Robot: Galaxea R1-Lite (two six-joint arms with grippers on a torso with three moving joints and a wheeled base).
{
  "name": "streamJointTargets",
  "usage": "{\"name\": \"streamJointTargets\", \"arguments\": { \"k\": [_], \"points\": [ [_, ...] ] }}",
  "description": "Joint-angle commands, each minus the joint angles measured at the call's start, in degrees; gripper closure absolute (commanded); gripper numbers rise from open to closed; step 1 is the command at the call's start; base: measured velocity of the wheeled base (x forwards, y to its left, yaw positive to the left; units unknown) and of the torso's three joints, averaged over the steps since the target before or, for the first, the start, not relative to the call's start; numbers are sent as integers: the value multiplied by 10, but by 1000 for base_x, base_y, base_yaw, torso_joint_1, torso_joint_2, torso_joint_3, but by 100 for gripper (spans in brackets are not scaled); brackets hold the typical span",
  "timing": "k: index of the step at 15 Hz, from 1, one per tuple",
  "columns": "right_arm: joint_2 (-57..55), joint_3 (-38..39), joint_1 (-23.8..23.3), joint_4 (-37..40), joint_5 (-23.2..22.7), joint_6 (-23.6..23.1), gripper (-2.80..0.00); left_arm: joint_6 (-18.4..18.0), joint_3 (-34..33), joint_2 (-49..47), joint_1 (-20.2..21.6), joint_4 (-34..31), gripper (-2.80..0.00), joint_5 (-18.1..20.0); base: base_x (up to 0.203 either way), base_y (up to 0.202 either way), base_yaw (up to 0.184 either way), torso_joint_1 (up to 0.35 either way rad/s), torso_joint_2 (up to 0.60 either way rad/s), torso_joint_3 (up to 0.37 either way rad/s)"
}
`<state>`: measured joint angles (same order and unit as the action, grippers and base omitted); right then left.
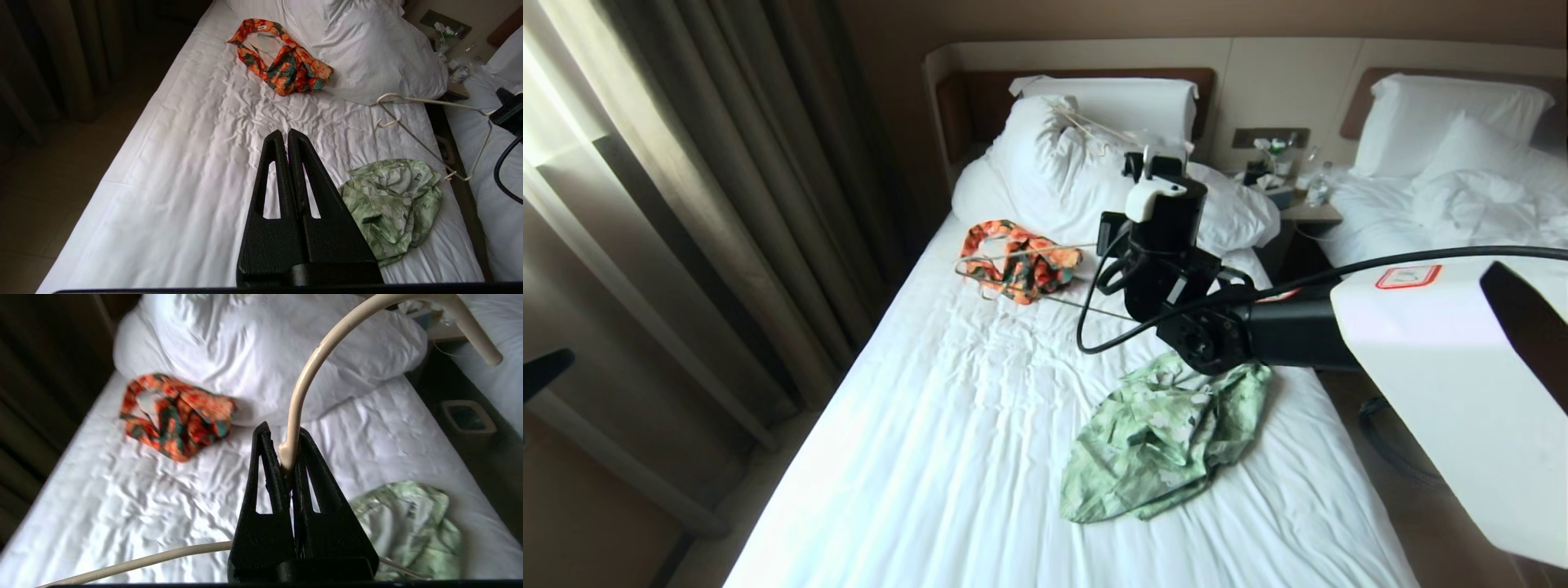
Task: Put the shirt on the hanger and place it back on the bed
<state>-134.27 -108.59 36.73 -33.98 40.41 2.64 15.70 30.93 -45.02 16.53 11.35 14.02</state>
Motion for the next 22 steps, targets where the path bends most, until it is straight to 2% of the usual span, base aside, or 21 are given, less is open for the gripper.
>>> {"name": "streamJointTargets", "arguments": {
  "k": [1,2,6,10,11,15,20,21,22],
  "points": [
    [-1,65,-33,33,3,-76,0,1,-5,16,5,1,0,0,0,0,0,0,0,0],
    [-11,80,-53,42,-2,-115,0,2,-4,17,5,0,0,0,0,0,0,0,0,0],
    [-68,90,-117,47,-35,-193,0,2,5,30,5,-26,0,-5,0,0,0,0,0,0],
    [-129,92,-135,47,-47,-217,0,4,1,28,6,-27,0,-5,0,0,0,0,0,0],
    [-139,91,-137,46,-47,-216,-280,4,1,29,6,-27,0,-6,0,0,0,0,0,0],
    [-108,130,-132,42,-44,-212,-280,4,1,31,7,-27,0,-8,0,0,0,0,0,0],
    [17,297,-107,19,-44,-193,-280,3,0,33,2,-26,0,2,0,0,0,0,0,0],
    [54,336,-102,9,-44,-191,-92,3,0,34,1,-26,0,5,0,0,0,0,0,0],
    [89,370,-99,-3,-44,-189,0,4,1,34,-7,-26,0,9,0,0,0,0,0,0]
  ]
}}
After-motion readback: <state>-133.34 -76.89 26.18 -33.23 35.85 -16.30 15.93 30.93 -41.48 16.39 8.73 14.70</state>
